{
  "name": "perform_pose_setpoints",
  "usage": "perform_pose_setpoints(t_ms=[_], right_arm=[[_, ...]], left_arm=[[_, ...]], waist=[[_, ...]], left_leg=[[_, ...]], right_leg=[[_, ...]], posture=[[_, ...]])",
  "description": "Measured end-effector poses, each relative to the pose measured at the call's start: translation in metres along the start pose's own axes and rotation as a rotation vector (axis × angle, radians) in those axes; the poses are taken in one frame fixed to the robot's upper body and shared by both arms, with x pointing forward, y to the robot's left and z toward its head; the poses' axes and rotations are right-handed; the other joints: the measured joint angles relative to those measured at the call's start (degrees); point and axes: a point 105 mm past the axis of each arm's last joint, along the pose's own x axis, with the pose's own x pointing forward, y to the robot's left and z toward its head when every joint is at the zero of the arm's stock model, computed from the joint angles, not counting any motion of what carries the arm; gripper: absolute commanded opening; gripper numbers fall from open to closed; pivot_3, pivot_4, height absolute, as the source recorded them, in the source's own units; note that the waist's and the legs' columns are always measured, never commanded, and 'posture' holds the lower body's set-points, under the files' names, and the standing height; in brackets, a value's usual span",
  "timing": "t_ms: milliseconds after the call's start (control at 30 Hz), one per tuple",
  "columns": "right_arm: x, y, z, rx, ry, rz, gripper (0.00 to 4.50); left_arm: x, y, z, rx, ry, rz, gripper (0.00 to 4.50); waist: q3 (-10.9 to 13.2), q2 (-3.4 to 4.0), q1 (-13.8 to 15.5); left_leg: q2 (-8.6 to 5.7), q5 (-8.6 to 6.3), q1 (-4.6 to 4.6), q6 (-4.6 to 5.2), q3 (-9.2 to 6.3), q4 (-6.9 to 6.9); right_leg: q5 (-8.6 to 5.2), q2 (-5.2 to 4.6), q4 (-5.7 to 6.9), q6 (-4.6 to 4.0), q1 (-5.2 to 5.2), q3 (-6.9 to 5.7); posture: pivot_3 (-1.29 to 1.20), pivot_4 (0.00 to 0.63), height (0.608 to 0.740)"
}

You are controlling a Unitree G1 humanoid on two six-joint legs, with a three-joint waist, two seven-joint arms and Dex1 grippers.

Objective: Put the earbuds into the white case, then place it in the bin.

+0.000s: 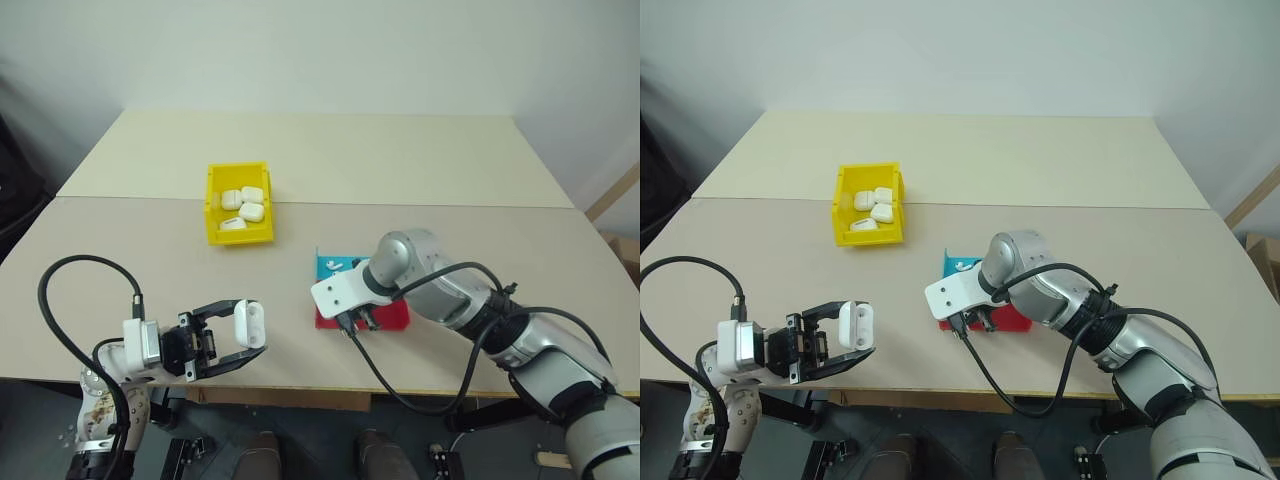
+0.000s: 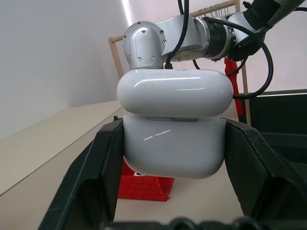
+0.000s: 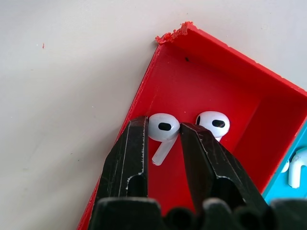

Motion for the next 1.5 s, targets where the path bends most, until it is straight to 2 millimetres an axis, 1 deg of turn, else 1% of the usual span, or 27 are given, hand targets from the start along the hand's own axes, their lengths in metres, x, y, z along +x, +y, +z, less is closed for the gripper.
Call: perform_pose_setpoints(t_ms=[300,367,433,533,600,767,833,967,1033,1133,1233,1367,1500], right_arm=[[0.0,-0.001,0.0,0.001,-0.003,-0.006,1.27],[-0.003,-0.002,0.0,0.013,-0.013,-0.017,1.27],[-0.01,-0.002,0.001,0.038,-0.031,-0.044,1.27],[-0.029,-0.004,0.0,0.083,-0.081,-0.112,1.27],[-0.046,-0.005,-0.001,0.148,-0.141,-0.17,1.27],[-0.096,-0.006,-0.004,0.266,-0.331,-0.351,1.27],[-0.113,-0.001,-0.01,0.301,-0.411,-0.428,1.27],[-0.129,0.009,-0.023,0.296,-0.479,-0.538,1.27],[-0.138,0.01,-0.025,0.272,-0.514,-0.587,1.27],[-0.157,0.008,-0.02,0.243,-0.626,-0.678,1.27],[-0.171,0.005,-0.018,0.241,-0.756,-0.745,1.27],[-0.185,0.001,-0.009,0.218,-0.936,-0.781,1.27],[-0.199,0.001,0.004,0.156,-1.084,-0.804,1.27]], left_arm=[[0.0,0.001,0.0,0.001,0.001,0.006,2.78],[0.001,0.001,0.0,0.003,-0.002,0.005,2.78],[0.002,0.004,0.002,0.007,-0.009,0.008,2.78],[0.008,0.01,0.006,0.005,-0.041,0.027,2.78],[0.017,0.014,0.014,0.003,-0.1,0.039,2.78],[0.044,0.023,0.031,-0.012,-0.231,0.014,2.78],[0.058,0.025,0.035,-0.031,-0.271,-0.007,2.78],[0.076,0.025,0.038,-0.087,-0.314,-0.022,2.78],[0.084,0.025,0.039,-0.118,-0.322,-0.026,2.78],[0.097,0.03,0.042,-0.151,-0.318,-0.042,2.78],[0.108,0.035,0.046,-0.169,-0.33,-0.042,2.78],[0.121,0.038,0.051,-0.205,-0.354,-0.044,2.78],[0.125,0.037,0.055,-0.242,-0.396,-0.038,2.78]], waist=[[0.0,0.0,0.0],[0.0,0.0,0.04],[0.01,0.0,0.14],[0.01,0.0,0.3],[0.01,-0.01,0.47],[0.01,-0.02,0.83],[0.01,-0.04,1.07],[0.01,-0.04,1.2],[0.01,-0.04,1.04],[0.02,-0.05,1.01],[0.02,-0.06,1.09],[0.02,-0.05,1.05],[0.02,-0.05,1.15]], left_leg=[[0.0,0.0,-0.01,0.0,0.0,0.0],[0.0,0.0,-0.02,0.0,-0.01,0.0],[-0.01,0.0,-0.03,0.0,-0.01,0.0],[-0.01,0.0,-0.05,0.0,-0.03,0.0],[-0.01,0.0,-0.1,0.0,-0.04,0.01],[-0.03,0.0,-0.09,0.0,-0.05,0.01],[-0.05,0.0,-0.1,0.0,-0.05,0.02],[-0.05,0.0,-0.09,0.01,-0.03,0.01],[-0.05,0.0,-0.06,0.01,-0.02,0.01],[-0.05,0.0,-0.01,0.01,-0.04,0.01],[-0.06,0.0,-0.03,0.01,-0.04,0.01],[-0.06,0.0,-0.05,0.01,-0.03,0.01],[-0.05,0.0,-0.05,0.01,-0.03,0.01]], right_leg=[[0.0,0.0,0.0,0.0,0.0,0.0],[0.0,0.0,-0.01,0.0,0.0,0.0],[0.0,-0.01,-0.01,0.0,-0.01,-0.01],[0.0,-0.02,-0.04,0.0,0.01,-0.03],[0.0,-0.03,-0.05,0.0,0.0,-0.05],[0.0,-0.02,-0.06,0.0,0.04,-0.06],[0.0,-0.03,-0.1,0.01,0.08,-0.06],[0.0,-0.02,-0.09,0.01,0.07,-0.03],[0.0,-0.01,-0.06,0.01,0.07,-0.02],[0.0,0.01,-0.05,0.01,0.13,-0.02],[0.0,0.0,-0.08,0.01,0.15,-0.01],[0.0,0.01,-0.09,0.01,0.12,0.0],[0.0,0.01,-0.09,0.01,0.12,0.0]], posture=[[0.0,0.15,0.74],[0.0,0.15,0.74],[0.0,0.15,0.74],[0.0,0.15,0.74],[0.0,0.15,0.74],[0.0,0.15,0.74],[0.0,0.15,0.74],[0.0,0.15,0.74],[0.0,0.15,0.74],[0.0,0.15,0.74],[0.0,0.15,0.74],[0.0,0.15,0.74],[0.0,0.15,0.74]])
